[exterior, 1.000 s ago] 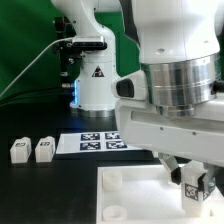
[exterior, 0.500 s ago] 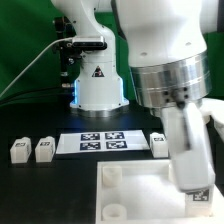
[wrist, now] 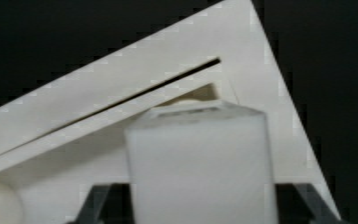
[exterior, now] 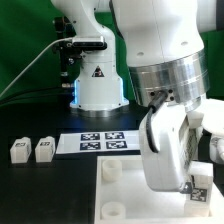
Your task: Assemble one leg
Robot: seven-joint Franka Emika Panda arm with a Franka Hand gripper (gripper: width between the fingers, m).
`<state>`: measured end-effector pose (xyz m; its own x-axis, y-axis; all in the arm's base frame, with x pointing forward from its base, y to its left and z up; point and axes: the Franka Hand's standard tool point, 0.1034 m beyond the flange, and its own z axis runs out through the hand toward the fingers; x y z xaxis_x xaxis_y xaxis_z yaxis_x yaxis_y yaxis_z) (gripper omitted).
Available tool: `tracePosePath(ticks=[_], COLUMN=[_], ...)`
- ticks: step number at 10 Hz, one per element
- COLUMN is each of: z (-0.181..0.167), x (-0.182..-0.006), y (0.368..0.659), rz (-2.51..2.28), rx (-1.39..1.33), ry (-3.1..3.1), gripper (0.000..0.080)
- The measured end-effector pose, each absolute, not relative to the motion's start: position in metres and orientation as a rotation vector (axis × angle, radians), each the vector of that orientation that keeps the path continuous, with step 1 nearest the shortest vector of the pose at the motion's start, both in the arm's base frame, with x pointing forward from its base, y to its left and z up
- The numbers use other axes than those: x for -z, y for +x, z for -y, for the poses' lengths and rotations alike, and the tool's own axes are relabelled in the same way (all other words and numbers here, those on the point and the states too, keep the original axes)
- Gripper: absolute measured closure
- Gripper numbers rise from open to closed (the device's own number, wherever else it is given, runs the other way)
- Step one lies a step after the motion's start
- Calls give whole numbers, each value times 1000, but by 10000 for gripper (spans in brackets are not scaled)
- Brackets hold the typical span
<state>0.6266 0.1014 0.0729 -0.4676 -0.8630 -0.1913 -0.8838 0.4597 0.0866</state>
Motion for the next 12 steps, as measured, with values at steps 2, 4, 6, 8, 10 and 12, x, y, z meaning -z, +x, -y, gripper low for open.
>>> tracePosePath(ticks=[2, 4, 6, 8, 10, 12], z=[-102, -104, -116, -119, -119, -119], x=[-71, -70, -79, -94, -90, -90], y=[625, 624, 621, 624, 622, 622], rz=[-2557, -2555, -2535, -2512, -2516, -2516], rx=[-263, -263, -271, -259, -263, -263], ry=[-1592, -1598, -1624, -1622, -1626, -1628], gripper=[426, 176, 158, 152, 151, 151])
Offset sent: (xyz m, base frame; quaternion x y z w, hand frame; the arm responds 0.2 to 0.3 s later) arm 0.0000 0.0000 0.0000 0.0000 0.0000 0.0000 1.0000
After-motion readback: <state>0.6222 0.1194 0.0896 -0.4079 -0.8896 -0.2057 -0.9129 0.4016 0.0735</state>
